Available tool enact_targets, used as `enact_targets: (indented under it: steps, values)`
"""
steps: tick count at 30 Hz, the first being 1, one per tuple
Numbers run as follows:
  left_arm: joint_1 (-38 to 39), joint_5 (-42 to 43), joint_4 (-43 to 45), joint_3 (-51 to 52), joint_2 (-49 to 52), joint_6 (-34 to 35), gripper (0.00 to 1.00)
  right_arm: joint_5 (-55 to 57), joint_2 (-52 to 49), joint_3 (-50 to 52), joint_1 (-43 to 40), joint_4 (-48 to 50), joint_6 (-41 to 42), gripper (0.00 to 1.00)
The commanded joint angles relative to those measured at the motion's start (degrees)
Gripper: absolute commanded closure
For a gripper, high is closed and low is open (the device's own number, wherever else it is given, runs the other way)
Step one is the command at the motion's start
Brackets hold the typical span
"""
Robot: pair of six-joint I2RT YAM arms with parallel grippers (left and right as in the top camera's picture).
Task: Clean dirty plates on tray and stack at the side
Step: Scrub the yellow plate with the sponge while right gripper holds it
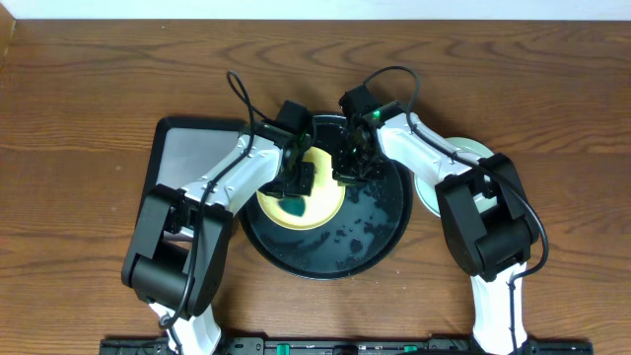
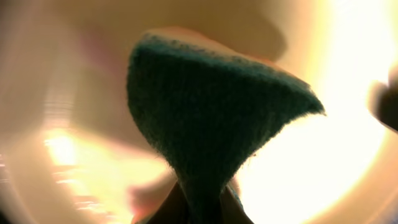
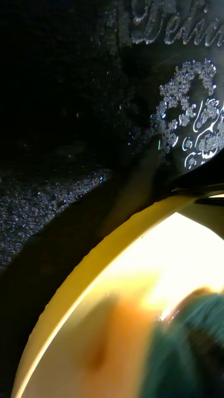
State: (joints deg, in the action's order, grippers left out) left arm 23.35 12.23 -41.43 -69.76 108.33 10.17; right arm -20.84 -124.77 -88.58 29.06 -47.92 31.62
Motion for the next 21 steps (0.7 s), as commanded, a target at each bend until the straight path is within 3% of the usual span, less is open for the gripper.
enact_targets:
  steps: [1,7,14,18,21]
  values:
    - [0.46,12.35,0.74,1.18,0.63,-7.17,0.92,2.36,-4.61,0.87,1.05,0.98,1.31,0.99]
    - [-0.09,2.38,9.07,1.18,0.63,-4.11,0.92,2.36,-4.61,0.87,1.03,0.94,1.29,0.99]
    - [-0.57,-23.85,11.93,1.18,0.66,8.94,0.93,2.36,-4.61,0.87,1.05,0.87,1.29,0.99]
    - [-0.55,-23.89,8.87,1.18,0.66,9.07,0.93,2.36,-4.61,0.87,1.03,0.87,1.05,0.99]
    - [-0.52,-17.66,2.89,1.18,0.66,9.03,0.92,2.36,-4.61,0.87,1.03,0.87,1.05,0.99]
